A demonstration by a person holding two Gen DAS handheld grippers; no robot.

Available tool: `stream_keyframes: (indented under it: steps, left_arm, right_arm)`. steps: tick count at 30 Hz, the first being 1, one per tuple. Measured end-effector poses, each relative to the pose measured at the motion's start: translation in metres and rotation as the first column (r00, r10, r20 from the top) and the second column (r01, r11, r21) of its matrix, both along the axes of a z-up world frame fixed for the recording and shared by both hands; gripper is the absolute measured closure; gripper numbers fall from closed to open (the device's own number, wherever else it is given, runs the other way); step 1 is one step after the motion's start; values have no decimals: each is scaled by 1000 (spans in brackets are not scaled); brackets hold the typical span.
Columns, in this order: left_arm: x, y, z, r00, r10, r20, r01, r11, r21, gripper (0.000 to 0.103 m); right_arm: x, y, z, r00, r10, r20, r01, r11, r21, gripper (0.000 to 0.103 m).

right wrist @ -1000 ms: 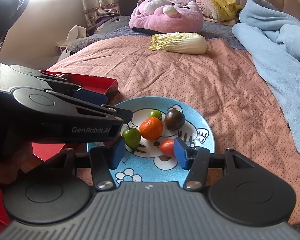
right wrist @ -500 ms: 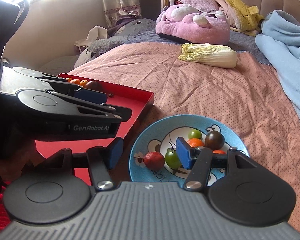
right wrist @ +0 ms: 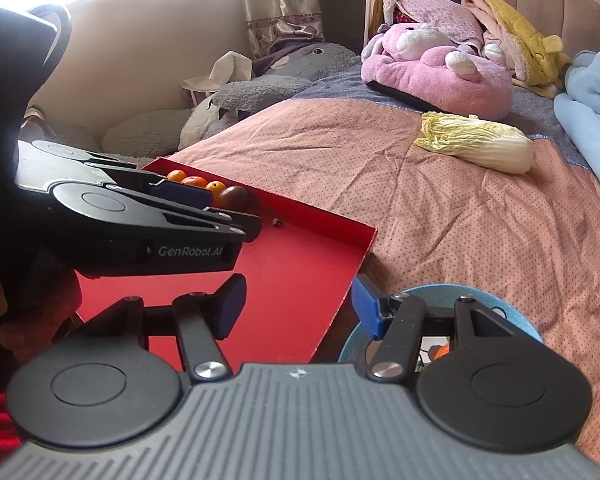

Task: Organize fruits
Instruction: 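Withdraw both tools from the plate back over the red tray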

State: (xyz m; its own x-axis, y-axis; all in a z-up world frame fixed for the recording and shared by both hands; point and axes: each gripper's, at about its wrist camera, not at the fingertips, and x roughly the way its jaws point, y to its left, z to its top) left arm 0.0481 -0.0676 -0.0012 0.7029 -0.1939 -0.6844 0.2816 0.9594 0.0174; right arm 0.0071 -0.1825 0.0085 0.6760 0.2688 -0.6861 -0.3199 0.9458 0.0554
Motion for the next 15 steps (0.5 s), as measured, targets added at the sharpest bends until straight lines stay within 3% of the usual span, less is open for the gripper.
stream_keyframes:
  steps: [15]
  left_arm:
    - [33,60,-10,994,105,-14,-105,994,13,56]
  right_arm:
    - [39,49,-9,998,68,-5,-68,998,11,39]
